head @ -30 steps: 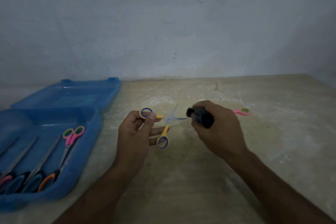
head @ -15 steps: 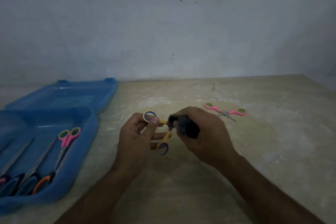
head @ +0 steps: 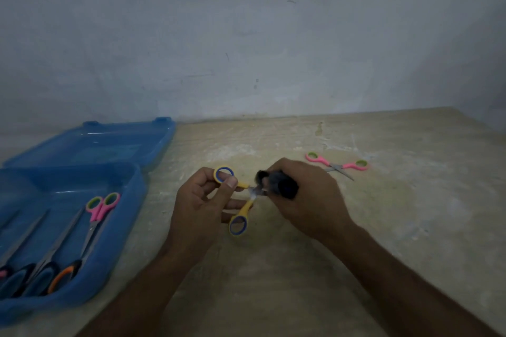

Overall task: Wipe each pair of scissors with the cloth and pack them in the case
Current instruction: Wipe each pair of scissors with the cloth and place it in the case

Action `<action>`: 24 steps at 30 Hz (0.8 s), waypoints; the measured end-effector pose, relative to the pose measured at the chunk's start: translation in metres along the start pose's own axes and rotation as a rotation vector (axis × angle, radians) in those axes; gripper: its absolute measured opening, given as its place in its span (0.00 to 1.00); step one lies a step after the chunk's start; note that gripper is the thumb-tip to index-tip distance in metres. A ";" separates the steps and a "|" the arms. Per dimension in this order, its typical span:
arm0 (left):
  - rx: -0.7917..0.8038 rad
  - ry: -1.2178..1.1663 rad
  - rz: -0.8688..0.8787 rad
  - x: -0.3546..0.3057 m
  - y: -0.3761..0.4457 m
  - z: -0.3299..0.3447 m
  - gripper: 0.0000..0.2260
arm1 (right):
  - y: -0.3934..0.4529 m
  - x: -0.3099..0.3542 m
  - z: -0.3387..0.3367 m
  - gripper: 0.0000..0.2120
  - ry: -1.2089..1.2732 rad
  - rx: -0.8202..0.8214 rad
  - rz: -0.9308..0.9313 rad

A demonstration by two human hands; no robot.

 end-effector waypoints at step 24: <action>-0.096 -0.377 -0.221 0.011 0.007 -0.007 0.17 | -0.012 0.023 0.019 0.13 0.512 0.269 0.129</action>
Point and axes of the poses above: each hand's wrist, its own y-axis towards the middle knuckle, its own z-axis out of the palm, x = y × z, the point moved 5 cm from there along y, towards the middle knuckle, and after that the axes turned 6 degrees about -y, right-handed, at the moved point
